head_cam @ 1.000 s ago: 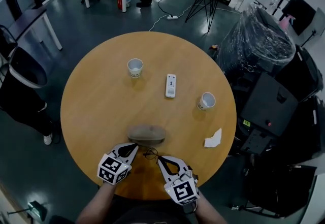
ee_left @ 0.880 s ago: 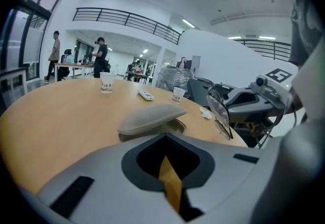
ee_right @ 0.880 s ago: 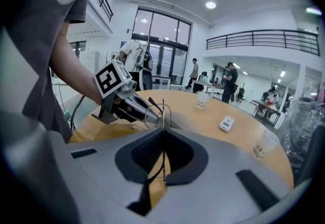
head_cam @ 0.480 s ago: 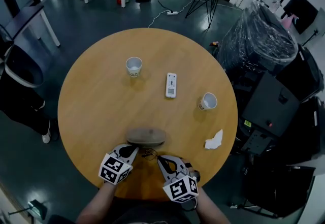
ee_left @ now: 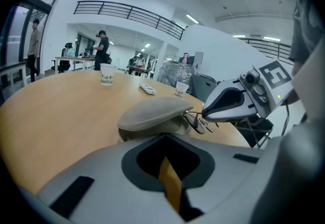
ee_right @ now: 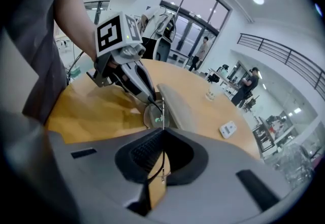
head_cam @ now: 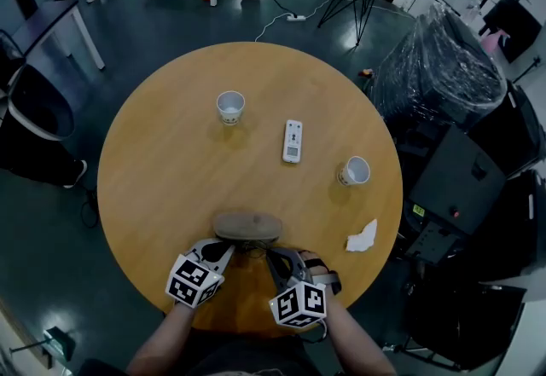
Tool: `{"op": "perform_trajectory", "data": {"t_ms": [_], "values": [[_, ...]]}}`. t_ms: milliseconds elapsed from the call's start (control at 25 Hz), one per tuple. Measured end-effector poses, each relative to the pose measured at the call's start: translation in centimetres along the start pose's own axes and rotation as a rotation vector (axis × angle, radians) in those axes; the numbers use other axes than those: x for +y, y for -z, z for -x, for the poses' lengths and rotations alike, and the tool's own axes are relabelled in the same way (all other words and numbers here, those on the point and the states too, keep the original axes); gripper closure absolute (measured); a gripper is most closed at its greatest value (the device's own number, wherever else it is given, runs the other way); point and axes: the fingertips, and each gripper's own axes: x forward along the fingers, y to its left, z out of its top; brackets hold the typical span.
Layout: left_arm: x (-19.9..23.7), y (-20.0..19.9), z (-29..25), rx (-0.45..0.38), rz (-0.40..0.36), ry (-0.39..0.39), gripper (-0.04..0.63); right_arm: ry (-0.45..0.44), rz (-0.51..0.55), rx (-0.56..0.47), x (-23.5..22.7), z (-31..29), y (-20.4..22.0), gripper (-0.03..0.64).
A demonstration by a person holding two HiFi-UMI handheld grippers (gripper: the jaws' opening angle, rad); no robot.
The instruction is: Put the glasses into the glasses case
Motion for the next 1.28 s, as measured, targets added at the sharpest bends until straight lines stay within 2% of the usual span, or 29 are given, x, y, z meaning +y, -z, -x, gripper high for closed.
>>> {"op": "perform_trajectory", "data": {"t_ms": [520, 720, 880, 1280], "values": [[0.0, -0.2, -0.1, -0.003, -0.009, 0.001, 0.589, 0.077, 0.075, 0.078, -1.1, -2.6, -1.5, 0.626], [0.0, -0.3, -0.2, 0.000, -0.004, 0.004, 0.589, 0.199, 0.145, 0.076, -1.7, -3.7, -2.3, 0.626], [-0.1, -0.4, -0.4, -0.006, -0.018, 0.018, 0.589, 0.296, 0.239, 0.029, -2.2, -4.2, -3.5, 0.626], [-0.2, -0.4, -0.5, -0.007, -0.006, 0.031, 0.589, 0.289, 0.308, 0.046, -2.4, -5.9, -3.4, 0.626]]}}
